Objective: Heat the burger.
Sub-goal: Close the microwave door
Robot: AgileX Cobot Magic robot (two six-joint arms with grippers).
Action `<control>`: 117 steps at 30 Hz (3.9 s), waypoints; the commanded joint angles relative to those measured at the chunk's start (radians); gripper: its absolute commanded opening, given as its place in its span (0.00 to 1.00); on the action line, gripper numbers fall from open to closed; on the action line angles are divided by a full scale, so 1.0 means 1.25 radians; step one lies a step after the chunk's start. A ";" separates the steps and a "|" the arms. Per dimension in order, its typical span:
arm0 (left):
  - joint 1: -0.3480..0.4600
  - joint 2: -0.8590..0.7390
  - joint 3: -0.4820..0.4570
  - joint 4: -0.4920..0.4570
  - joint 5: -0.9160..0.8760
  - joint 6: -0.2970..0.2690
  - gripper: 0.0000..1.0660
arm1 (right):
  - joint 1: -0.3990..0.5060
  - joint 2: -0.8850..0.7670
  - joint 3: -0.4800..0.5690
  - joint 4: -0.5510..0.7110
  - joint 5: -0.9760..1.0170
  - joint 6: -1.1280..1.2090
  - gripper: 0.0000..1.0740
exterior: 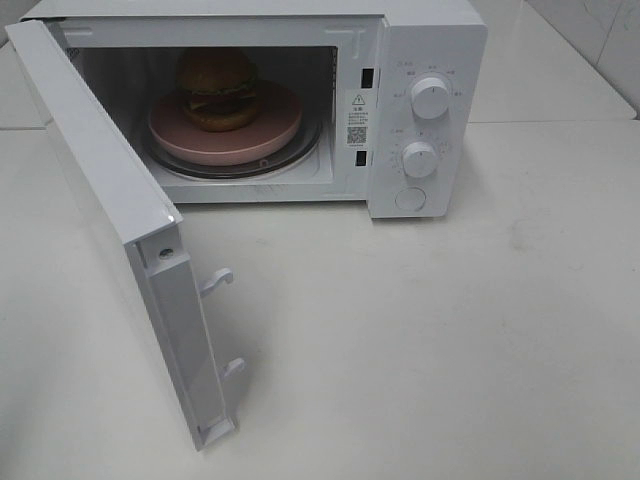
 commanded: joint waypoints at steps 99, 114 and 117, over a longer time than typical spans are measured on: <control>-0.402 1.082 -0.026 0.115 -1.238 -0.150 0.00 | -0.006 -0.022 0.000 0.000 -0.007 0.003 0.71; -0.510 1.188 -0.155 -0.082 -1.236 -0.054 0.00 | -0.006 -0.022 0.000 0.000 -0.007 0.003 0.71; -0.525 1.209 -0.183 -0.115 -1.237 -0.040 0.00 | -0.006 -0.022 0.000 0.000 -0.007 0.003 0.71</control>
